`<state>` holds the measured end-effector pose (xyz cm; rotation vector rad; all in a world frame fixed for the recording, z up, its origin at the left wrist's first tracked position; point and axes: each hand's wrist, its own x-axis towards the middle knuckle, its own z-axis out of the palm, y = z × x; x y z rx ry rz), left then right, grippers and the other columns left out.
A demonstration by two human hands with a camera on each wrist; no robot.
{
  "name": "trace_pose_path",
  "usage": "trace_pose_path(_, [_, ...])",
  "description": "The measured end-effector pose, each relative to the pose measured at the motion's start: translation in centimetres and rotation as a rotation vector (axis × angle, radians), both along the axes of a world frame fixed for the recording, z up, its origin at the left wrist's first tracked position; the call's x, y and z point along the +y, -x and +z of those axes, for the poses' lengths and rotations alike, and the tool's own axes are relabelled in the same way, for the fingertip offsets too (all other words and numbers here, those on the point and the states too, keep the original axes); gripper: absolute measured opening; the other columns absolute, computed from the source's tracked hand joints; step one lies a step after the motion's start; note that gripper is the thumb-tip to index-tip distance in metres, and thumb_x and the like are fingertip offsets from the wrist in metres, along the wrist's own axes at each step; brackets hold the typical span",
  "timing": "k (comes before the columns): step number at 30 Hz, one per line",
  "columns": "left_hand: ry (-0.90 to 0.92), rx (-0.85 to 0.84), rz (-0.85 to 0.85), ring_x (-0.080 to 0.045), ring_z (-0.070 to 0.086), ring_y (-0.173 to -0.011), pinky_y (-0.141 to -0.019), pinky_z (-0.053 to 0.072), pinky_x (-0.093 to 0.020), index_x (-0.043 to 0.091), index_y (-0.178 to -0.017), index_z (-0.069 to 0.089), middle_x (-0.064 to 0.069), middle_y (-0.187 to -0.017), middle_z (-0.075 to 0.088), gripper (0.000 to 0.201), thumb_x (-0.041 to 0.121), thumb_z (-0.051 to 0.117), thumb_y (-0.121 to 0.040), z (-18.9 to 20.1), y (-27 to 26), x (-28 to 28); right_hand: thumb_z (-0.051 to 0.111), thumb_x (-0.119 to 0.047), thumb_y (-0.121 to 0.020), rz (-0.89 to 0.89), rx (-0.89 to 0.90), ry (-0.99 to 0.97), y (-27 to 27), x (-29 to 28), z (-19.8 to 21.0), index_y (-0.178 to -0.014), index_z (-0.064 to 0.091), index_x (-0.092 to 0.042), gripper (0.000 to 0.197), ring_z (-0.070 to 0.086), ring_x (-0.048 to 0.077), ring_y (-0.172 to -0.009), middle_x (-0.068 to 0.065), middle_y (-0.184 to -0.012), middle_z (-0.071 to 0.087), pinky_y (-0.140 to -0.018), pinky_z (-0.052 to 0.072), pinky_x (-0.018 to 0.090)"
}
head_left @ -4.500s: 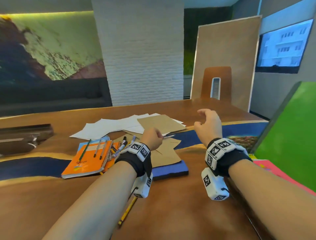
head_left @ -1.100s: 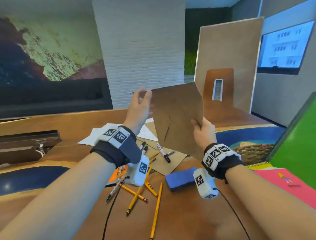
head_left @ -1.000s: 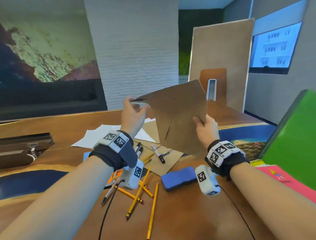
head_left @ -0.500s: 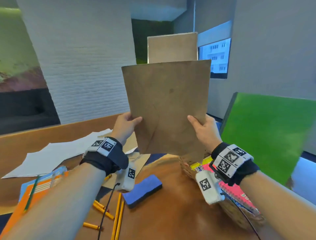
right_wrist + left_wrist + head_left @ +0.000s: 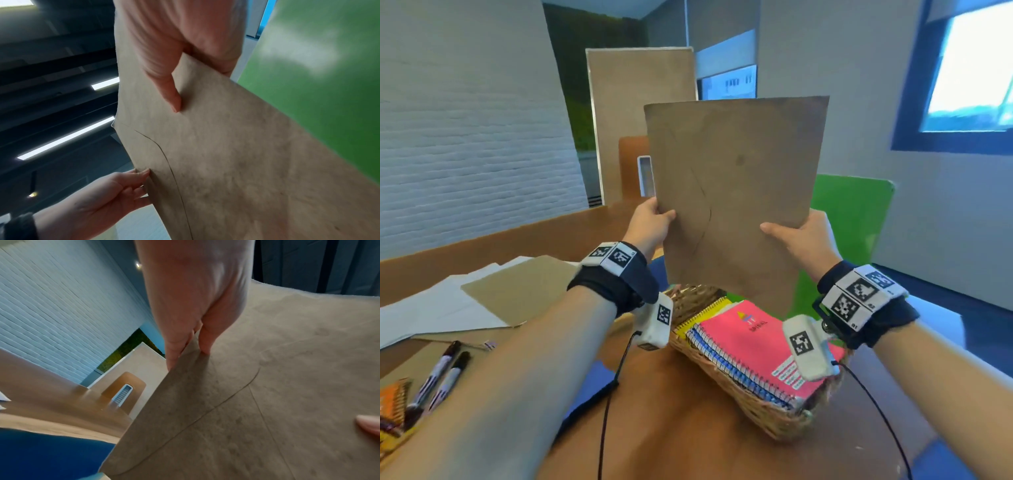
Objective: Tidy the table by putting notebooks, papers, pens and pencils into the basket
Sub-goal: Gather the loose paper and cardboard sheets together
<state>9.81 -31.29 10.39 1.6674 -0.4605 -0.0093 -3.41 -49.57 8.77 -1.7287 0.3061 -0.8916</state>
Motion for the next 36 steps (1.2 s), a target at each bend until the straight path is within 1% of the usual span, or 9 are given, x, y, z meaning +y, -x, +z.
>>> trace_pose_path(8, [-0.026, -0.002, -0.111, -0.018, 0.055, -0.099, -0.084, 0.047, -0.027, 0.002, -0.126, 0.052, -0.011, -0.118, 0.060, 0.030, 0.000, 0.045, -0.097, -1.1, 0.3, -7.5, 0.077, -0.007, -0.072, -0.156, 0.044, 0.037, 2.5, -5.6, -0.8, -0.105, 0.069, -0.007, 0.034, 0.065, 0.020, -0.087, 0.004, -0.095, 0.068, -0.081, 0.053, 0.032])
trace_pose_path(11, [-0.032, 0.014, -0.154, -0.017, 0.055, -0.097, -0.075, 0.050, -0.021, -0.001, -0.126, 0.051, -0.014, -0.116, 0.060, 0.031, -0.003, 0.044, -0.096, -2.0, 0.1, -9.9, 0.079, -0.007, -0.070, -0.197, 0.072, 0.003, 3.1, -7.2, -1.8, -0.100, 0.070, -0.011, 0.031, 0.067, 0.024, -0.089, 0.006, -0.095, 0.070, -0.084, 0.055, 0.039])
trace_pose_path(13, [-0.044, 0.038, -0.182, -0.019, 0.055, -0.100, -0.085, 0.047, -0.028, -0.001, -0.128, 0.050, -0.017, -0.123, 0.059, 0.033, -0.004, 0.044, -0.096, -2.7, -0.2, -11.1, 0.080, -0.007, -0.069, -0.218, 0.109, -0.009, 3.4, -7.9, -2.6, -0.101, 0.070, -0.009, 0.033, 0.067, 0.024, -0.090, 0.009, -0.098, 0.070, -0.085, 0.055, 0.041])
trace_pose_path(17, [-0.106, 0.083, -0.222, -0.021, 0.055, -0.103, -0.095, 0.045, -0.034, 0.001, -0.130, 0.050, -0.017, -0.127, 0.058, 0.035, -0.004, 0.046, -0.095, -4.3, -1.6, -12.5, 0.082, -0.008, -0.068, -0.241, 0.203, -0.022, 3.5, -8.9, -4.2, -0.104, 0.069, -0.005, 0.038, 0.062, 0.018, -0.081, 0.007, -0.096, 0.068, -0.072, 0.050, 0.026])
trace_pose_path(21, [-0.163, 0.119, -0.253, -0.017, 0.054, -0.096, -0.073, 0.049, -0.019, 0.003, -0.127, 0.052, -0.009, -0.115, 0.060, 0.036, -0.009, 0.045, -0.094, -6.5, -2.6, -13.0, 0.082, -0.007, -0.068, -0.240, 0.313, -0.021, 3.1, -9.3, -5.2, -0.105, 0.067, -0.003, 0.040, 0.058, 0.016, -0.078, 0.010, -0.097, 0.067, -0.064, 0.045, 0.023])
trace_pose_path(24, [-0.225, 0.121, -0.244, -0.017, 0.056, -0.096, -0.082, 0.046, -0.029, 0.005, -0.122, 0.056, -0.013, -0.120, 0.062, 0.032, -0.005, 0.049, -0.092, -7.7, -3.5, -13.1, 0.080, -0.006, -0.069, -0.238, 0.346, 0.000, 2.8, -9.3, -5.6, -0.105, 0.067, -0.002, 0.038, 0.058, 0.016, -0.079, 0.012, -0.101, 0.068, -0.068, 0.047, 0.025])
trace_pose_path(28, [-0.232, 0.109, -0.248, -0.019, 0.055, -0.095, -0.077, 0.046, -0.029, 0.004, -0.121, 0.056, -0.008, -0.107, 0.061, 0.031, -0.007, 0.049, -0.092, -7.5, -4.0, -13.8, 0.079, -0.006, -0.071, -0.258, 0.325, -0.004, 2.5, -9.5, -5.3, -0.109, 0.065, -0.001, 0.041, 0.057, 0.015, -0.082, 0.013, -0.107, 0.067, -0.073, 0.048, 0.026])
trace_pose_path(31, [-0.204, 0.051, -0.213, -0.022, 0.059, -0.099, -0.092, 0.049, -0.037, 0.012, -0.114, 0.060, -0.009, -0.110, 0.064, 0.030, -0.005, 0.053, -0.090, -6.5, -4.3, -14.5, 0.079, -0.005, -0.070, -0.254, 0.276, -0.041, 2.4, -9.6, -4.9, -0.110, 0.064, -0.001, 0.042, 0.058, 0.015, -0.084, 0.012, -0.107, 0.067, -0.076, 0.048, 0.025])
trace_pose_path(36, [-0.199, 0.036, -0.201, -0.023, 0.060, -0.100, -0.097, 0.047, -0.040, 0.009, -0.113, 0.061, -0.007, -0.105, 0.065, 0.030, -0.006, 0.054, -0.089, -6.7, -4.6, -14.7, 0.079, -0.005, -0.071, -0.258, 0.274, -0.046, 2.3, -9.5, -5.3, -0.107, 0.067, -0.003, 0.039, 0.058, 0.013, -0.081, 0.011, -0.106, 0.068, -0.071, 0.049, 0.022])
